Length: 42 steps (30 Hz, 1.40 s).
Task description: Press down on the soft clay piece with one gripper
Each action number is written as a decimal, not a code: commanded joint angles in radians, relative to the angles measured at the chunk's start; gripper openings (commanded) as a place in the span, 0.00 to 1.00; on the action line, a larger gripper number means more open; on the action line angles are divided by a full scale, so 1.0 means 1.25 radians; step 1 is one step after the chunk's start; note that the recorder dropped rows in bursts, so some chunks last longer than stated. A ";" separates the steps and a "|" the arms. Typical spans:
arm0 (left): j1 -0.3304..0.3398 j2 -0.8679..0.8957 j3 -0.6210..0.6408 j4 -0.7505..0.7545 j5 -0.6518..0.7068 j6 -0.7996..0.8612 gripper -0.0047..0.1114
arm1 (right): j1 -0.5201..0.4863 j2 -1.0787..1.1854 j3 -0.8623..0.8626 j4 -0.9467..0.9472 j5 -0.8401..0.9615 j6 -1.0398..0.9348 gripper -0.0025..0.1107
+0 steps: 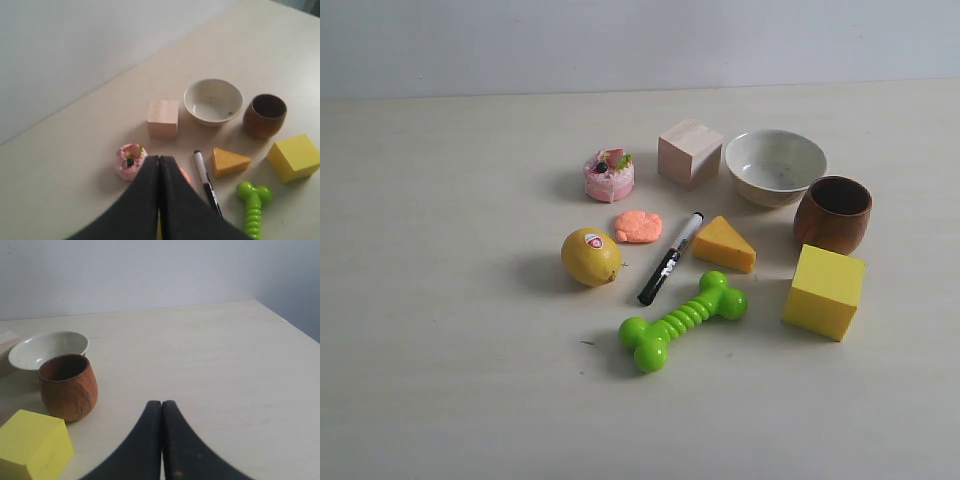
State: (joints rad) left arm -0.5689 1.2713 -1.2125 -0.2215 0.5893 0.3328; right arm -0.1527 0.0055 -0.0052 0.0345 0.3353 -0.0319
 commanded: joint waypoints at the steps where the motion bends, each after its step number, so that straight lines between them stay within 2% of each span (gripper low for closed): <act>1: -0.031 0.104 -0.068 0.006 0.069 0.004 0.04 | 0.002 -0.004 0.004 0.003 -0.006 -0.001 0.02; 10: -0.081 0.228 -0.117 0.006 0.071 0.004 0.04 | 0.002 -0.004 0.004 0.003 -0.006 -0.001 0.02; 15: -0.103 0.321 -0.194 0.008 0.113 0.004 0.04 | 0.002 -0.004 0.004 0.003 -0.006 -0.001 0.02; 25: -0.107 0.479 -0.343 0.013 0.206 0.002 0.04 | 0.002 -0.004 0.004 0.003 -0.006 -0.001 0.02; 38: -0.132 0.616 -0.384 0.053 0.228 -0.020 0.04 | 0.002 -0.004 0.004 0.003 -0.006 -0.001 0.02; 42: -0.132 0.667 -0.439 0.097 0.239 -0.055 0.04 | 0.002 -0.004 0.004 0.003 -0.006 -0.001 0.02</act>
State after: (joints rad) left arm -0.7317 2.0736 -1.7167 -0.1307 0.8845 0.2997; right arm -0.1527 0.0055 -0.0052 0.0345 0.3353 -0.0319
